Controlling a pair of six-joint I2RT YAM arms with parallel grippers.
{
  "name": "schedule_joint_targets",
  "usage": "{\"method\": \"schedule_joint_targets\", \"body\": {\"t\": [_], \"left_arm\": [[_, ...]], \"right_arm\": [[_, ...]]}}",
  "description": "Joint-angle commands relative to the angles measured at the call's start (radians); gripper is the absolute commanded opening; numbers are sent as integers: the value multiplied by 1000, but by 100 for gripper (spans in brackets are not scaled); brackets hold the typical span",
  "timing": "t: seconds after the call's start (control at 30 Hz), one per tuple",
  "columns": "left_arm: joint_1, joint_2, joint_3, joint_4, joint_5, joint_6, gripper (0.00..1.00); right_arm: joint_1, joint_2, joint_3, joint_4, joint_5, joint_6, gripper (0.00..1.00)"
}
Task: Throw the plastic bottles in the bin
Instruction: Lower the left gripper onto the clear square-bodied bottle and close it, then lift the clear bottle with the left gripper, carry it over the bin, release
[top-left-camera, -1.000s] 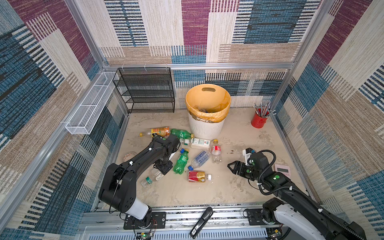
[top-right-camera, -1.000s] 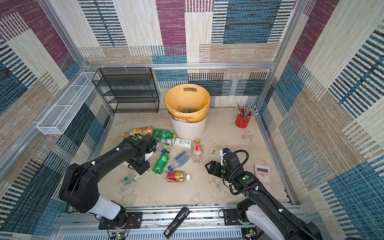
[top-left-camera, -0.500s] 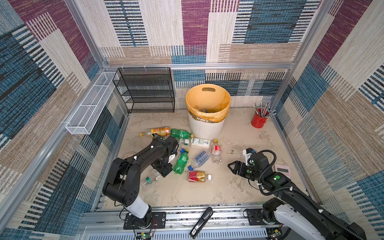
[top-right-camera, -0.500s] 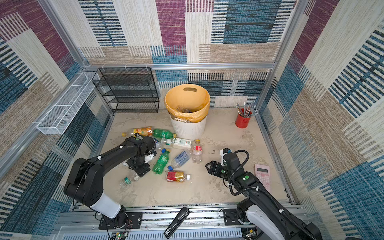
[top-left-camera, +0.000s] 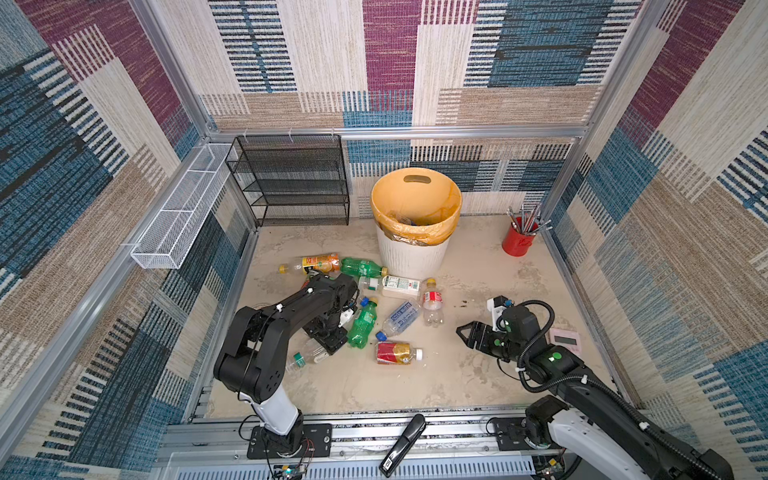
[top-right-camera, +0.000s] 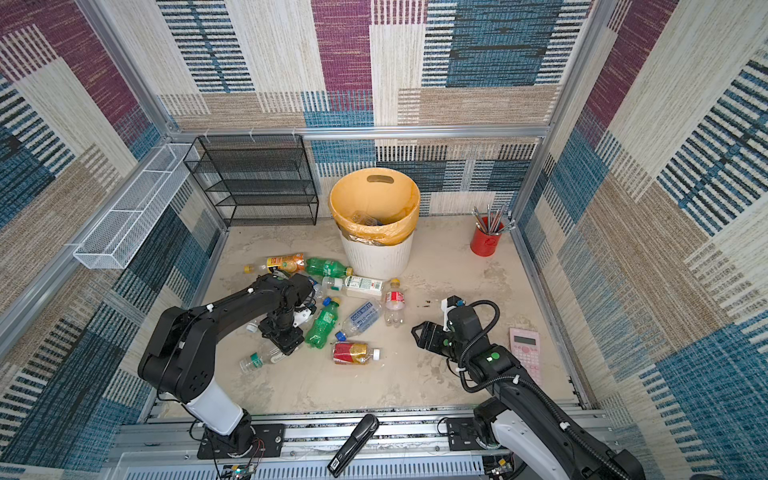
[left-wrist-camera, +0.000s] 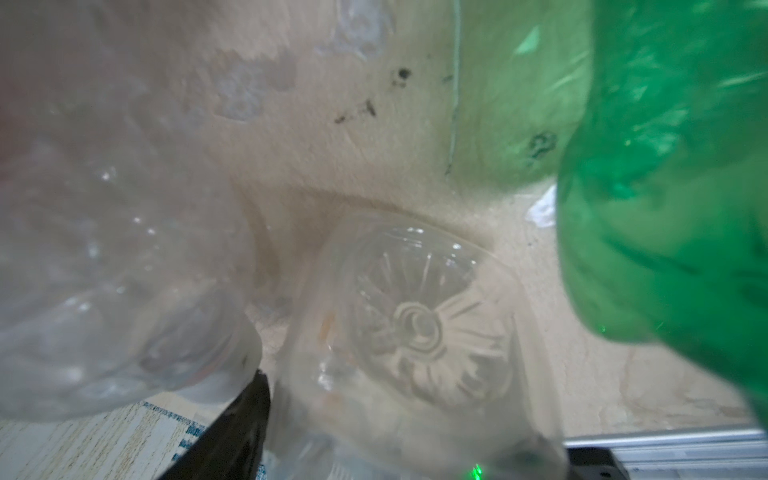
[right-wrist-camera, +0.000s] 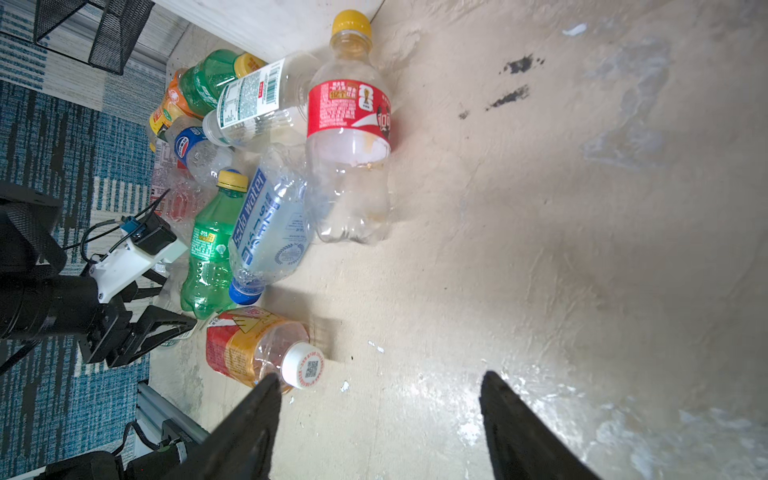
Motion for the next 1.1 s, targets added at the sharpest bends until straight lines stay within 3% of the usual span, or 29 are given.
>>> {"method": "schedule_joint_targets", "body": {"t": [0.0,0.37,0.67,0.8,0.97,1.07], "left_arm": [[0,5,5,-7,14,10,71],[-1,-38,65,-64,35,-8,49],[-15,-284,159,-66,86,-137,44],[-21,-466,144,62,159,-227,44],[-22,-738,16,394,270,-378,41],[-23,-875,-90,640,283,-491,40]], "right_arm": [[0,-3,-3,-1,19,10,77],[0,4,3,12,18,12,76],[0,46,33,50,8,17,76],[0,77,42,84,-10,26,76],[0,116,56,109,-27,31,76],[-1,126,66,112,-29,26,76]]}}
